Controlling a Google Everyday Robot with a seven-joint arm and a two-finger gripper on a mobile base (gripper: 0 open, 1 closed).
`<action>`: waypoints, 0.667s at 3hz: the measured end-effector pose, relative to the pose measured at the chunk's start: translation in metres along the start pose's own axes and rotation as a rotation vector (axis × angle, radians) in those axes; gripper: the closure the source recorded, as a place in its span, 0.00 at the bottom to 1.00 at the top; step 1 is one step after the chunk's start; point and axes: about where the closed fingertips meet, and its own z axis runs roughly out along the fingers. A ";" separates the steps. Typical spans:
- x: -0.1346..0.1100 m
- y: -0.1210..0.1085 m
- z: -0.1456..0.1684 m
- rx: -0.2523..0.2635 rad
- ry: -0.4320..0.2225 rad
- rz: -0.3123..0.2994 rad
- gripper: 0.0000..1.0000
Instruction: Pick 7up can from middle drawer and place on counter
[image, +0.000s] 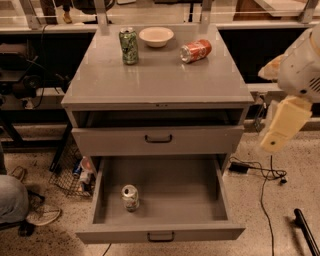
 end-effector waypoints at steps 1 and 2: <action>-0.029 0.041 0.089 -0.142 -0.205 0.083 0.00; -0.063 0.078 0.154 -0.239 -0.364 0.132 0.00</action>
Offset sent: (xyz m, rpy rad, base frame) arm 0.0114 0.1831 -0.2075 0.6917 0.1230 0.0328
